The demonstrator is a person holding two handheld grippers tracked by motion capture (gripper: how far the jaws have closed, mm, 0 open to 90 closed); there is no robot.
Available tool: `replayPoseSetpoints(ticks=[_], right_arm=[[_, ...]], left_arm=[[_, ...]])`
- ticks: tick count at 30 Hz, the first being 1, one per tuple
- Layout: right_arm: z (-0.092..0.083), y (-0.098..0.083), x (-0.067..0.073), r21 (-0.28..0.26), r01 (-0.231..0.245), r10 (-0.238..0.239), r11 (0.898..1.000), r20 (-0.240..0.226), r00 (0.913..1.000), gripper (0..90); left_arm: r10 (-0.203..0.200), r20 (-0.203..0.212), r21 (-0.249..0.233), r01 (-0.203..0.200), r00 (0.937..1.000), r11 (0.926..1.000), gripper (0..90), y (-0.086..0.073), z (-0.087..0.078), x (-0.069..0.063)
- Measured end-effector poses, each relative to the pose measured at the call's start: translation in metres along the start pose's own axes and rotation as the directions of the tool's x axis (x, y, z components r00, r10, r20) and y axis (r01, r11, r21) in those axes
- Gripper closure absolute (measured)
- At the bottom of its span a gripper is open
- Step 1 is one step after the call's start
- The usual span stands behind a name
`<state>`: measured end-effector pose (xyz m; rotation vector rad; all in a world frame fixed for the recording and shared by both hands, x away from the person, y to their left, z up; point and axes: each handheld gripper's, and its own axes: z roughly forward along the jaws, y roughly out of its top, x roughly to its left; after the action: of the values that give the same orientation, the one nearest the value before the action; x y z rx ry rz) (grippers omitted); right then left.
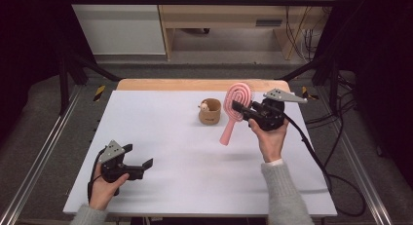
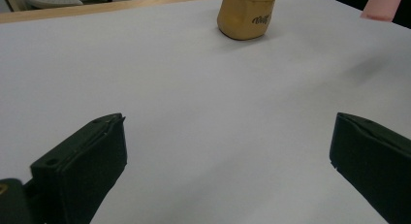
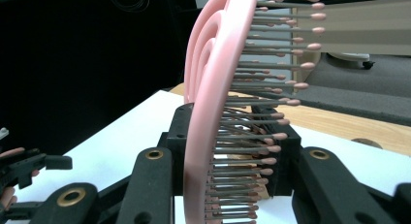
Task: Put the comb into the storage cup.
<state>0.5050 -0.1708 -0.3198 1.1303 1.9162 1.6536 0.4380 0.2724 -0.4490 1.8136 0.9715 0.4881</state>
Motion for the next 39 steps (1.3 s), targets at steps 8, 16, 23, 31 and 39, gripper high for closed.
replayPoseSetpoints(ticks=[8, 16, 23, 31, 39], right_arm=[[0.004, 0.009, -0.001, -0.007, 0.011, -0.011, 1.0, 0.024, 0.9997, 63.1], [0.009, 0.016, -0.004, -0.007, 0.015, -0.015, 1.0, 0.044, 0.9989, 63.1], [0.018, 0.021, -0.004, 0.001, 0.018, -0.018, 1.0, 0.055, 0.9983, 63.1], [0.028, 0.027, -0.004, 0.007, 0.022, -0.022, 1.0, 0.066, 0.9976, 63.1], [0.039, 0.031, -0.005, 0.009, 0.018, -0.019, 1.0, 0.077, 0.9969, 63.1]], left_arm=[[-0.003, -0.011, 0.006, 0.003, 0.9999, 1.0, 0.0, -0.004, -0.003, 0.005], [-0.007, -0.019, 0.015, 0.007, 0.9998, 0.9999, 0.0, -0.006, -0.004, 0.007], [-0.01, -0.026, 0.02, 0.01, 0.9996, 0.9997, 0.0, -0.008, -0.005, 0.01], [-0.016, -0.028, 0.02, 0.016, 0.9995, 0.9997, 0.0, -0.009, -0.006, 0.013], [-0.015, -0.03, 0.02, 0.015, 0.9995, 0.9997, 0.0, -0.009, -0.006, 0.013]])
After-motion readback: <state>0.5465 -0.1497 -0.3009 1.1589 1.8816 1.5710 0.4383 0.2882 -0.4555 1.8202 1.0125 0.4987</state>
